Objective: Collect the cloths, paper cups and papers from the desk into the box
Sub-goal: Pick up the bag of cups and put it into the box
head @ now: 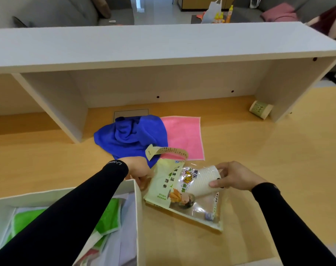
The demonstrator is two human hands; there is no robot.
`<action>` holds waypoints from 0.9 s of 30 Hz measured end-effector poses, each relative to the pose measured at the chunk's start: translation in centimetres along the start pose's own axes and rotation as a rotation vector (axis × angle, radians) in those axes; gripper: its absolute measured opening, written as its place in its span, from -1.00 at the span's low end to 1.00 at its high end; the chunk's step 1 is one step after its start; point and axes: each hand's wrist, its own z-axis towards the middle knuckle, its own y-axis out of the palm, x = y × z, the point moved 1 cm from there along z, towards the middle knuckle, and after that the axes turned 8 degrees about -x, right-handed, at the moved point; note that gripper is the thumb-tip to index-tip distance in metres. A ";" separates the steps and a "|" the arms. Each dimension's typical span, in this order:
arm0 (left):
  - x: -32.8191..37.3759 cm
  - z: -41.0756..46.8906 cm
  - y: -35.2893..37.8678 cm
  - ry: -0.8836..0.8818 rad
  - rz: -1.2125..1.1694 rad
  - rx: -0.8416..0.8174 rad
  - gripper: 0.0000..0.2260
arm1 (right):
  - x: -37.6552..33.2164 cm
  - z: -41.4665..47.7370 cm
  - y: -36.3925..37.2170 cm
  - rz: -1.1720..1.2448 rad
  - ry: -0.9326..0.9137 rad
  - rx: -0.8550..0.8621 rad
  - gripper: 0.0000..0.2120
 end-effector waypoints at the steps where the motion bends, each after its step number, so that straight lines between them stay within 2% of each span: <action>1: 0.0 0.0 0.0 0.010 -0.008 -0.001 -0.81 | 0.1 -0.1 -0.1 0.022 -0.019 0.016 -0.46; 3: 0.1 0.1 0.0 0.044 -0.078 -0.020 -0.75 | 0.0 -0.3 0.2 0.022 -0.057 0.022 -0.23; 4: 0.2 0.2 0.0 0.059 -0.130 -0.026 -0.71 | -0.1 -0.5 0.4 0.003 -0.073 0.004 -0.25; 7: 0.7 0.0 -0.1 0.077 -0.189 -0.024 -0.71 | -0.5 -0.8 0.9 -0.064 -0.066 -0.035 -0.54; 10: 0.6 -0.4 0.1 0.095 -0.148 -0.049 -0.89 | -1.2 -1.7 1.0 -0.042 -0.106 0.015 -0.89; 11: 0.6 -0.5 0.2 0.120 -0.156 -0.038 -0.93 | -1.7 -2.1 1.0 -0.026 -0.128 0.040 -0.95; 13: 0.5 -1.0 0.0 0.202 -0.206 0.060 -0.95 | -2.6 -2.9 0.8 -0.071 -0.169 0.128 -0.86; 16: 0.0 -2.2 -1.4 0.401 -0.373 0.307 -0.89 | -4.9 -4.9 -0.2 -0.235 -0.321 0.403 -0.85; 19: -1.1 -5.3 -3.2 0.651 -0.554 0.469 -0.95 | -7.6 -7.1 -0.8 -0.171 -0.522 0.598 -0.83; 23: -3.2 -10.7 -4.6 0.906 -0.720 0.543 -0.92 | -12.1 -7.9 0.0 0.057 -0.711 0.568 -0.84; 27: -7.1 -15.6 -4.8 0.940 -0.806 0.607 -0.88 | -17.1 -7.9 2.8 0.139 -0.882 0.450 -0.80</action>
